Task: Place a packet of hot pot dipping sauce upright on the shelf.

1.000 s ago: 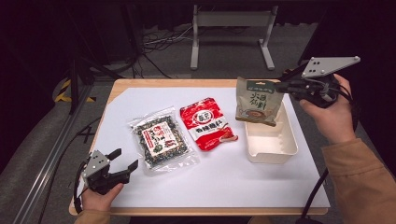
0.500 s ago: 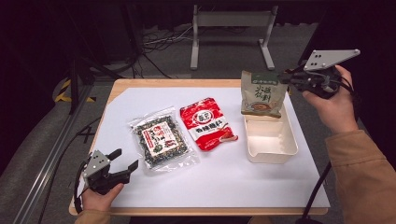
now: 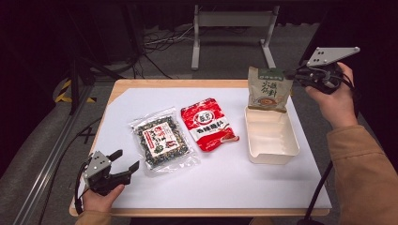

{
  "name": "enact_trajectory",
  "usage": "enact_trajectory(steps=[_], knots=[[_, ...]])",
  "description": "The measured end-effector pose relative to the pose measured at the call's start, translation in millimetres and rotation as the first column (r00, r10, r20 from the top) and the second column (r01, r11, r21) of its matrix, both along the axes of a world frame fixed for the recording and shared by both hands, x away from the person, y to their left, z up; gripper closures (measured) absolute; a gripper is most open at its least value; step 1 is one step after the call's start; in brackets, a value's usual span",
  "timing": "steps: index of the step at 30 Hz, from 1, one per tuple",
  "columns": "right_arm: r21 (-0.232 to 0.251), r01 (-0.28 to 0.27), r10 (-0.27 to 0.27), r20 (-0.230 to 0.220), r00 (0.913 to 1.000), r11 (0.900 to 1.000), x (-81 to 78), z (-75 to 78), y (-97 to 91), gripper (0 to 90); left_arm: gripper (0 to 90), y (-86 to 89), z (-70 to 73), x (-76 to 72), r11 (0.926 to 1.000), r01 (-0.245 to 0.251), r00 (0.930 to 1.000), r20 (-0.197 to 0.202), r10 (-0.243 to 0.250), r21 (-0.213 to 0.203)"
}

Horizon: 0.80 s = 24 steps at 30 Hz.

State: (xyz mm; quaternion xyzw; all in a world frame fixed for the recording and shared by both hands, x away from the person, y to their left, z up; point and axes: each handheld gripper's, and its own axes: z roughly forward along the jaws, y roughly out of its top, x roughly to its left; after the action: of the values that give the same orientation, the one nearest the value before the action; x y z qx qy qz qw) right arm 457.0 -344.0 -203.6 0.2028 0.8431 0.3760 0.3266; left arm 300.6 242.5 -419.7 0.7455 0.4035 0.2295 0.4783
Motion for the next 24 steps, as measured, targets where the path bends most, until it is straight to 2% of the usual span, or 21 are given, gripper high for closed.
enact_trajectory(steps=[11,24], knots=[[-0.003,0.024,-0.024,0.009,0.9997,0.9997,16.7,-11.5,-4.9,90.0,24.4,3.2,-0.6,-3.2,0.9999,-0.013,0.9999,-0.002,0.013,-0.002],[-0.016,0.048,-0.049,-0.009,0.9988,0.9987,32.1,-29.1,-5.9,90.0,24.4,2.7,-1.2,-3.0,0.9999,-0.011,0.9999,-0.006,0.011,0.000]])
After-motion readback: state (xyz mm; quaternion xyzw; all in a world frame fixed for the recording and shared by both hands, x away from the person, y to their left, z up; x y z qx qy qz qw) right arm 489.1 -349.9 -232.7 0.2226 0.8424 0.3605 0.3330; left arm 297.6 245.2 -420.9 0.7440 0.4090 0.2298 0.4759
